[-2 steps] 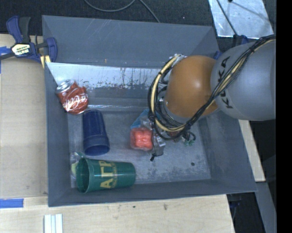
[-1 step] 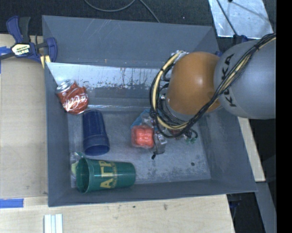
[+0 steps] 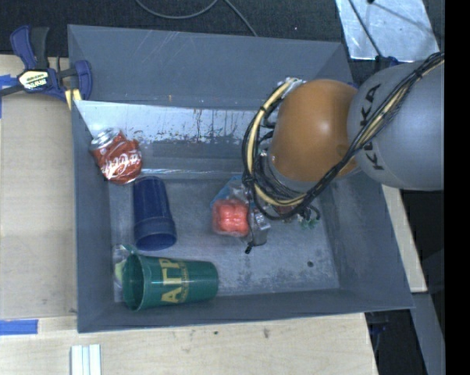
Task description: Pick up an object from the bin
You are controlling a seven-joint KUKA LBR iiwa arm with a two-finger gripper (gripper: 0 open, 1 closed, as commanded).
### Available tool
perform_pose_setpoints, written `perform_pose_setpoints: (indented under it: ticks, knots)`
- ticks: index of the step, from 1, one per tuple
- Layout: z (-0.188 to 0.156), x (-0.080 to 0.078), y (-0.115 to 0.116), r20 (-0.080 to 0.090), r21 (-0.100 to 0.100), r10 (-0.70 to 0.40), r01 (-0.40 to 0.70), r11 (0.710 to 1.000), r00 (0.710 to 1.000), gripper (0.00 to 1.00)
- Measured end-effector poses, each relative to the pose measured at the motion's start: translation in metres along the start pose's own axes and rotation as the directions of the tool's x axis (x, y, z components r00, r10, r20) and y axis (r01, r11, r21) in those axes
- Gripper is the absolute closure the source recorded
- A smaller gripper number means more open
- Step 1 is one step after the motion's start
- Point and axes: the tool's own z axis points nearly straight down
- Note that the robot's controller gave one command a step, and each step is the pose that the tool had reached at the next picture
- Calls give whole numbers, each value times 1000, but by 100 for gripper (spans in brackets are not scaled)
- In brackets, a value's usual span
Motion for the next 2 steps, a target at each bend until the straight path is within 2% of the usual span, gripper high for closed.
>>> perform_pose_setpoints:
  ticks: [2]
  knots:
    - [-21, 0, 0, -2, 0, 0, 0, 1000, 1000, 100]
